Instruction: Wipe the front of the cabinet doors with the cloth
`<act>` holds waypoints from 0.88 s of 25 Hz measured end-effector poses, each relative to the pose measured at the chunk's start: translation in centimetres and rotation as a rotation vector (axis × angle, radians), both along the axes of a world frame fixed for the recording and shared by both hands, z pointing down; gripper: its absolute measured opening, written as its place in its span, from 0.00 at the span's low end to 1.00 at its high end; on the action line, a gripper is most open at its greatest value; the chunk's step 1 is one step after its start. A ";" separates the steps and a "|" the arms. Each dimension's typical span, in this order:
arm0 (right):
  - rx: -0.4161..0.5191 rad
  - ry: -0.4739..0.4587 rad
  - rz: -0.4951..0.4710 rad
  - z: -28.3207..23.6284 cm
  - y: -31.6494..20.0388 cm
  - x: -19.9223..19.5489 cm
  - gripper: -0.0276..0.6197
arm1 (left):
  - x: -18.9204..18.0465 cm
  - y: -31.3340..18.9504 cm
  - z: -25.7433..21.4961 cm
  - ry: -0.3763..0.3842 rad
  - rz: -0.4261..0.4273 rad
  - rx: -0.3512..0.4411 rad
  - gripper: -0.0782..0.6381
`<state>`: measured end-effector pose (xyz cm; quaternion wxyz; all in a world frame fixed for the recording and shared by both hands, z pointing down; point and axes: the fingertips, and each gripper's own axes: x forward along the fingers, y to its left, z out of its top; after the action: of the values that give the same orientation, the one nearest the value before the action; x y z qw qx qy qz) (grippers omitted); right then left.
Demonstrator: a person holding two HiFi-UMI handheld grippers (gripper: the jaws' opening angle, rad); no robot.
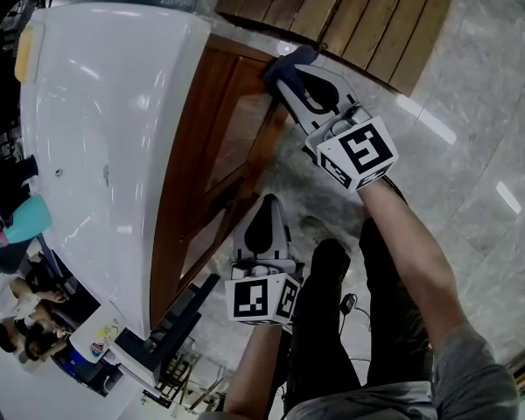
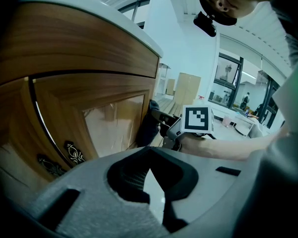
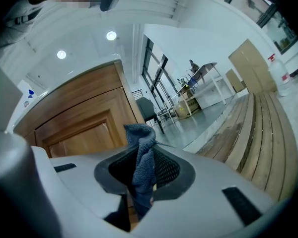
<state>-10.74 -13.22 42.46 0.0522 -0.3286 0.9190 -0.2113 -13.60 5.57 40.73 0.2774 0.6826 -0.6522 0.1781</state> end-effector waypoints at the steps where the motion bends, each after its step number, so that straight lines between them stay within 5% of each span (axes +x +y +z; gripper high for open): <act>1: 0.001 0.003 -0.001 -0.1 0.1 0.1 0.15 | 0.1 0.1 -0.1 0.001 0.001 -0.001 0.12; 22: 0.060 0.022 0.002 -6.0 10.7 2.4 0.15 | 0.4 6.8 -3.6 0.014 0.060 0.041 0.12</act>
<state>-8.30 -2.49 36.43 0.0518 -0.3300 0.9252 -0.1801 -13.24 12.35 37.13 0.2625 0.7085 -0.6330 0.1683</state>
